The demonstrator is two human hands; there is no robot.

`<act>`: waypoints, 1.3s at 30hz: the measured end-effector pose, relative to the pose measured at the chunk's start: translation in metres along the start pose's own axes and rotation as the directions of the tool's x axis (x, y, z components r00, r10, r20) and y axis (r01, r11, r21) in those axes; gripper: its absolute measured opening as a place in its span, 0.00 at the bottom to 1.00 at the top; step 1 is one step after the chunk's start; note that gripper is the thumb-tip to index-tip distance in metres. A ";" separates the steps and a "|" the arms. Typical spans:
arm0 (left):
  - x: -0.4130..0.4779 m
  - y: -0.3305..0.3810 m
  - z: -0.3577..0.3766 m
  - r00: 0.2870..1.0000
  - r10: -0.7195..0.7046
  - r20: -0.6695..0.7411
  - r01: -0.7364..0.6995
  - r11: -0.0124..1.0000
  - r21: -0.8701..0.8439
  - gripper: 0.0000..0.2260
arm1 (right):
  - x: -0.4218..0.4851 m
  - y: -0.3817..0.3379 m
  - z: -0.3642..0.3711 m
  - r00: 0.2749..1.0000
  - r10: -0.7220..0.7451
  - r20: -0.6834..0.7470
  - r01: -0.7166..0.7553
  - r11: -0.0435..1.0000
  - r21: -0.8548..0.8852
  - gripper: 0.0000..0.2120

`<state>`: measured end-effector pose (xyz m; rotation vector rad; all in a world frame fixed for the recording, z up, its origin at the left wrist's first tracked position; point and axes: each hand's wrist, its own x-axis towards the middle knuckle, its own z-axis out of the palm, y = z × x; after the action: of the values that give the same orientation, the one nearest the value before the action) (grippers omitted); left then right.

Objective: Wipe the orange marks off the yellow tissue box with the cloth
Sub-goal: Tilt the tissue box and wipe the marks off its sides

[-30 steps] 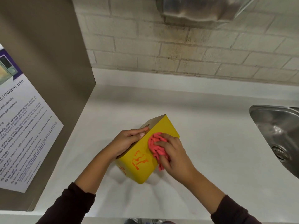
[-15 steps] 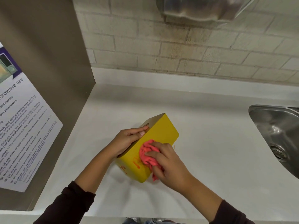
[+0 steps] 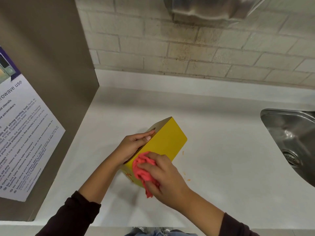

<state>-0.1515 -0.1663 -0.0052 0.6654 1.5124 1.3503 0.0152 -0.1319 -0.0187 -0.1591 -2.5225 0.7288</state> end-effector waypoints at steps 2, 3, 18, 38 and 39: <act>0.000 0.000 -0.003 1.000 -0.012 0.002 0.012 1.000 0.010 0.13 | -0.006 0.008 -0.003 0.994 -0.078 0.073 0.084 0.994 -0.077 0.16; 0.000 0.000 -0.003 1.000 -0.016 0.003 0.016 1.000 0.017 0.13 | -0.008 0.014 -0.007 0.992 -0.082 0.093 0.092 0.991 -0.102 0.15; 0.000 -0.004 0.005 0.999 0.036 -0.026 -0.037 0.999 -0.018 0.14 | 0.009 0.007 -0.001 0.991 0.097 -0.092 -0.092 0.994 0.056 0.16; -0.004 0.000 0.005 1.000 -0.004 -0.016 0.005 0.996 0.094 0.12 | -0.044 0.027 -0.018 0.933 -0.184 0.310 0.274 0.921 -0.276 0.10; -0.004 0.000 0.004 1.000 -0.001 -0.023 0.003 0.996 0.092 0.12 | -0.048 0.031 -0.019 0.928 -0.180 0.326 0.276 0.921 -0.276 0.10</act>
<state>-0.1459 -0.1681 -0.0038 0.7080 1.6012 1.2963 0.0652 -0.1084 -0.0426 0.1506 -2.8669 0.2603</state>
